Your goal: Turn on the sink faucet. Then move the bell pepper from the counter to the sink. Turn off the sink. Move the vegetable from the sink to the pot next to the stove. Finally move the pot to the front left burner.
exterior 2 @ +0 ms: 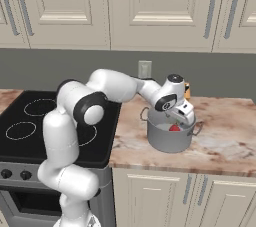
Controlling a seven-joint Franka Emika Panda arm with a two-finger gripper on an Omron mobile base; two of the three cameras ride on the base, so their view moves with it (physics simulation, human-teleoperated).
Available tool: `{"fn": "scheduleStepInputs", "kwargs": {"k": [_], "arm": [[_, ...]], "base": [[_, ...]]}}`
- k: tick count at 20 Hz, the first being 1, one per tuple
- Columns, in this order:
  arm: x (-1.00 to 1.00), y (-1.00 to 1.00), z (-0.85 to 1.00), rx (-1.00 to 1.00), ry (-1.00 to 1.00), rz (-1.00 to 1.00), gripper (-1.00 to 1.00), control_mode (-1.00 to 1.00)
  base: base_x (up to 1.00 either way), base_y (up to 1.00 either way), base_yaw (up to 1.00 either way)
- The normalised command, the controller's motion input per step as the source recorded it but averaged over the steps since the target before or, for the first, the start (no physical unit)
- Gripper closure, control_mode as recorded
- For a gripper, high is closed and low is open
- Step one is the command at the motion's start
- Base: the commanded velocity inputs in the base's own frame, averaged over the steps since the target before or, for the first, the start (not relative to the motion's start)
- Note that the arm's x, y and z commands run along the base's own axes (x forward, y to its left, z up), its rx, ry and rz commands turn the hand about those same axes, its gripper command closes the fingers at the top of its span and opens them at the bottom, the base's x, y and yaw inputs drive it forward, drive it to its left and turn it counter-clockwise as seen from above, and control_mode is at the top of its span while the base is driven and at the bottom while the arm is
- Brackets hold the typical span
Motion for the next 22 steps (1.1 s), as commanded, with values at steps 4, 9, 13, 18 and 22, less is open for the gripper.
{"fn": "scheduleStepInputs", "kwargs": {"k": [4, 9, 13, 18, 22], "arm": [[-0.24, 0.00, 0.02, 0.00, 0.00, 0.00, -1.00, -1.00], [-0.20, 0.17, 0.26, 0.00, 0.00, 0.00, -1.00, -1.00], [-0.10, 0.41, 0.49, 0.00, 0.00, 0.00, -1.00, -1.00], [-0.19, 0.47, 0.44, 0.00, 0.00, 0.00, -1.00, -1.00], [-0.24, 0.57, 0.34, 0.00, 0.00, 0.00, -1.00, -1.00]], "base": [[0.00, 0.00, 0.00], [0.00, 0.00, 0.00], [0.00, 0.00, 0.00], [0.00, 0.00, 0.00], [0.00, 0.00, 0.00]]}}
